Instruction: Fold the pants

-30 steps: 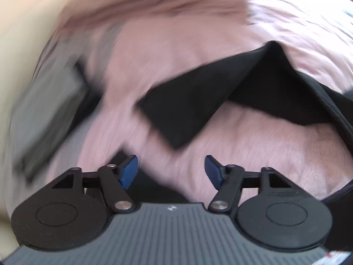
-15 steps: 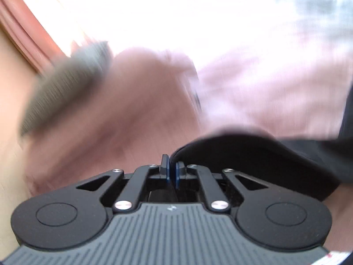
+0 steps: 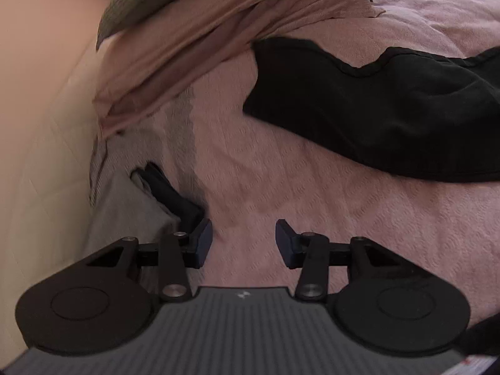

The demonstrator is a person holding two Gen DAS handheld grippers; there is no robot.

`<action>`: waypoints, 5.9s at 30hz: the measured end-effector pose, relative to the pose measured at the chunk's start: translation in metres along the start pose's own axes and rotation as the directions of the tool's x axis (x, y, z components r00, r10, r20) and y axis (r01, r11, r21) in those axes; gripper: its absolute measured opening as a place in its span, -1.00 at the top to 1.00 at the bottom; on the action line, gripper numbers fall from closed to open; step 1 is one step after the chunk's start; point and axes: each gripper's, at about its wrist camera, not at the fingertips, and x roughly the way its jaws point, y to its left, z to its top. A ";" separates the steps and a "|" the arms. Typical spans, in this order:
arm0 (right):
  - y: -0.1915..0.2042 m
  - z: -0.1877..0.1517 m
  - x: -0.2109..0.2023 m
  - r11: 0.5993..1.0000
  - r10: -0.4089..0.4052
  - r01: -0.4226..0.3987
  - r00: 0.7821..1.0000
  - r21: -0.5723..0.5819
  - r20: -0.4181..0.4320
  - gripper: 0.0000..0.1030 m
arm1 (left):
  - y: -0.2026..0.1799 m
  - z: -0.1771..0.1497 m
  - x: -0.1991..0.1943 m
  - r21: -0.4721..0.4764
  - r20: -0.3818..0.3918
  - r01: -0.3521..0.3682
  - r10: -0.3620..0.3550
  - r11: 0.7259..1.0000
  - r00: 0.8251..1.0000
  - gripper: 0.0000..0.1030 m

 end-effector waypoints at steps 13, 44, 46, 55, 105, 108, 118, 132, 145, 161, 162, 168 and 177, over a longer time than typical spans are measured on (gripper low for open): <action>0.108 0.064 0.109 0.859 0.219 -0.193 0.976 -0.474 0.001 -0.08 | -0.019 -0.004 -0.012 -0.377 -0.082 0.175 -0.221 0.909 0.972 0.02; 0.038 0.084 0.076 0.989 0.018 0.011 0.982 -0.150 0.190 0.01 | 0.028 0.091 0.147 -0.831 0.114 0.231 -0.252 0.505 0.961 0.02; 0.030 0.071 0.061 0.989 -0.010 0.039 0.979 -0.139 0.202 0.00 | 0.029 0.094 0.169 -0.857 0.097 0.221 -0.274 0.465 0.957 0.25; 0.014 0.042 0.028 0.989 -0.070 0.095 0.975 -0.110 0.213 0.00 | 0.032 0.066 0.107 -0.704 0.219 0.200 -0.060 0.681 0.974 0.84; -0.033 -0.054 -0.062 0.998 0.059 -0.060 0.996 0.020 0.063 0.00 | 0.089 -0.071 -0.060 -0.732 0.123 0.341 -0.378 0.591 0.918 0.96; -0.041 -0.052 -0.065 0.996 0.055 -0.061 0.995 0.065 0.088 0.00 | 0.127 -0.109 -0.107 -0.744 0.291 0.435 -0.341 0.507 0.894 0.95; -0.047 -0.070 -0.057 1.000 -0.003 0.003 1.000 0.007 0.025 0.00 | 0.118 -0.243 -0.073 -0.798 -0.208 -0.040 -0.213 0.602 0.955 0.72; 0.024 -0.139 -0.033 0.847 -0.011 0.020 1.000 -0.531 0.019 0.00 | -0.045 -0.193 -0.041 -0.384 -0.140 0.220 -0.292 0.897 0.946 0.37; 0.048 -0.210 -0.046 0.478 0.009 0.025 0.999 -0.878 0.033 -0.01 | -0.063 -0.179 -0.122 -0.432 -0.078 0.236 -0.297 0.871 0.952 0.24; -0.038 -0.183 -0.050 0.423 -0.139 -0.108 0.973 -0.900 -0.182 -0.02 | -0.164 -0.223 -0.235 -0.513 -0.146 0.196 -0.310 0.836 0.939 -0.05; -0.043 -0.173 -0.063 0.464 -0.097 -0.129 0.976 -0.877 -0.195 -0.03 | -0.168 -0.223 -0.251 -0.507 -0.136 0.203 -0.311 0.838 0.941 -0.08; -0.052 -0.144 -0.152 0.511 0.079 -0.215 0.976 -0.832 -0.203 -0.03 | -0.176 -0.223 -0.353 -0.499 -0.011 0.268 -0.315 0.824 0.949 -0.32; -0.052 -0.146 -0.271 0.431 0.281 -0.344 0.930 -0.834 -0.238 -0.04 | -0.174 -0.223 -0.472 -0.497 0.140 0.304 -0.271 0.813 0.952 -0.60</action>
